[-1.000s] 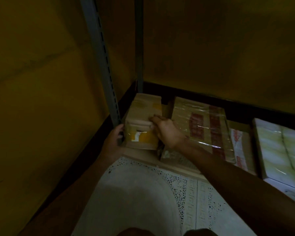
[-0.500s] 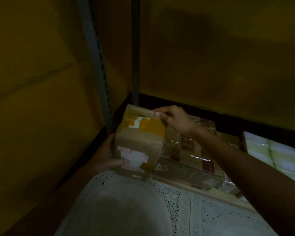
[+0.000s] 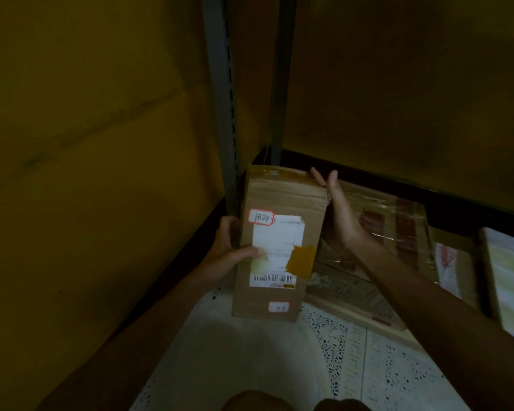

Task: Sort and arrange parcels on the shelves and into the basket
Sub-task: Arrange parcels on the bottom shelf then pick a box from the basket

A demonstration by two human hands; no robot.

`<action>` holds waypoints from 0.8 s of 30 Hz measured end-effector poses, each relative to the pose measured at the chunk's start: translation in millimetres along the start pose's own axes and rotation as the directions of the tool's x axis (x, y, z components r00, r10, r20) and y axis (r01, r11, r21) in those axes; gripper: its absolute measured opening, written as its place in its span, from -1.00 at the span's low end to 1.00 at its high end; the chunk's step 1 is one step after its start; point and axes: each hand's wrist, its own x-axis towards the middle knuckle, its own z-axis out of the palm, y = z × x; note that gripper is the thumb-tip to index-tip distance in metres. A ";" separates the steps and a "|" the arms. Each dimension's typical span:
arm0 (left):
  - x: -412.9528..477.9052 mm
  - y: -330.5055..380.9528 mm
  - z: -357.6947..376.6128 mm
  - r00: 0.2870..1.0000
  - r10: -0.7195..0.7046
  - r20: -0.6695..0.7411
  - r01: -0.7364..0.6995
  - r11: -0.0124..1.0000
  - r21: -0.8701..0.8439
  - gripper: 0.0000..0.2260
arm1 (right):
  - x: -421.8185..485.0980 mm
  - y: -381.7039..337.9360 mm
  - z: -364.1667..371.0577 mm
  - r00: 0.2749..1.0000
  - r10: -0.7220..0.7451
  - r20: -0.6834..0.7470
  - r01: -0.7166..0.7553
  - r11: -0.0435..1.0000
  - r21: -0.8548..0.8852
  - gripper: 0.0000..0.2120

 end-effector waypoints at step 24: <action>-21.2 123.7 218.8 0.820 0.278 0.500 -0.356 0.932 0.064 -0.30 | -173.3 -86.5 -174.4 0.693 -0.062 -0.718 0.103 0.995 0.014 -0.62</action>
